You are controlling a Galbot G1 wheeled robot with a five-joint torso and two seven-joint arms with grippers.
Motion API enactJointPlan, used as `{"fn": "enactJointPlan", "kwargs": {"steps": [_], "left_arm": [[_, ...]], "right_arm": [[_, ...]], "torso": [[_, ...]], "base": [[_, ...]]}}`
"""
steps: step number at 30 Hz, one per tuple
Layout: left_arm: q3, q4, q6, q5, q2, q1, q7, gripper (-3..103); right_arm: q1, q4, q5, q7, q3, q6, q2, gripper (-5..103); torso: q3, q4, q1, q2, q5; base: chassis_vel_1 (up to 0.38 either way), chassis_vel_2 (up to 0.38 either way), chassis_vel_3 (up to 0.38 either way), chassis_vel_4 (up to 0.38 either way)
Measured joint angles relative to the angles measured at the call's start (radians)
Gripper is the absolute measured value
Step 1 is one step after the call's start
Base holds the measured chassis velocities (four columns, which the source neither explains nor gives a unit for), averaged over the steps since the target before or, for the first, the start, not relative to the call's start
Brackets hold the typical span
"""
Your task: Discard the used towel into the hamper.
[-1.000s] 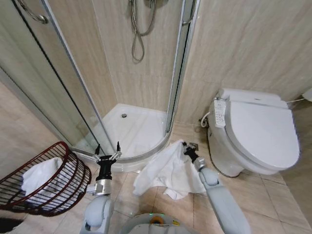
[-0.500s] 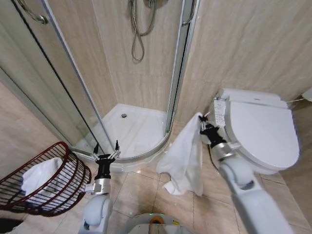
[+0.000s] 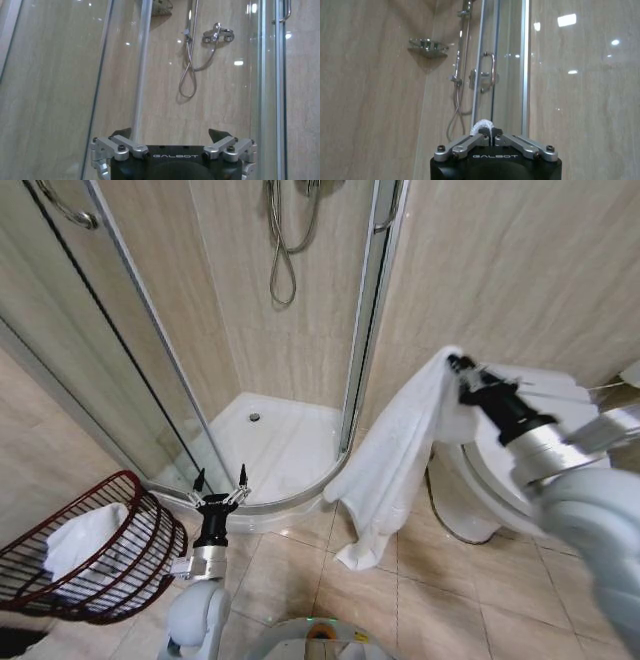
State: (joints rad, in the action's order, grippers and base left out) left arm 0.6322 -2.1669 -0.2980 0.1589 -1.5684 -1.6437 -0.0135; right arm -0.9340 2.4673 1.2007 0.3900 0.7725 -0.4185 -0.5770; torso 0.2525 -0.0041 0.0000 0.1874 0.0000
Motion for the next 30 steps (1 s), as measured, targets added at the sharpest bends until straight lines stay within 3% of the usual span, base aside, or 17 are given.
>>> {"fn": "enactJointPlan", "kwargs": {"steps": [5,12,19,24,30], "left_arm": [[0.011,-0.023,-0.015,0.002,-0.013,-0.038,0.008,100],[0.013,-0.044,-0.007,0.011,-0.013,-0.048,0.012,100],[0.015,-0.059,0.016,0.039,-0.001,-0.041,0.013,100],[0.011,-0.048,0.021,0.058,0.017,-0.026,0.012,100],[0.005,-0.047,0.019,0.079,0.032,-0.01,-0.009,100]], "right_arm": [[0.14,-0.048,0.087,0.013,-0.035,-0.021,0.065,1],[0.198,-0.073,0.139,0.021,-0.046,-0.034,0.085,1],[0.134,-0.032,0.115,0.032,-0.06,-0.037,0.026,1],[-0.009,0.004,0.007,0.022,-0.049,-0.036,-0.047,1],[-0.083,0.026,-0.048,0.007,-0.028,-0.033,-0.102,1]], "torso": [[0.0,0.0007,0.0,0.0,0.0001],[0.0,0.0002,0.0,0.0,0.0],[0.0,0.0003,0.0,0.0,0.0],[0.0,0.0001,0.0,0.0,0.0002],[0.0,0.0001,0.0,0.0,0.0]], "base": [[0.0,0.0,0.0,0.0],[0.0,0.0,0.0,0.0],[0.0,0.0,0.0,0.0],[0.0,0.0,0.0,0.0],[0.0,0.0,0.0,0.0]]}}
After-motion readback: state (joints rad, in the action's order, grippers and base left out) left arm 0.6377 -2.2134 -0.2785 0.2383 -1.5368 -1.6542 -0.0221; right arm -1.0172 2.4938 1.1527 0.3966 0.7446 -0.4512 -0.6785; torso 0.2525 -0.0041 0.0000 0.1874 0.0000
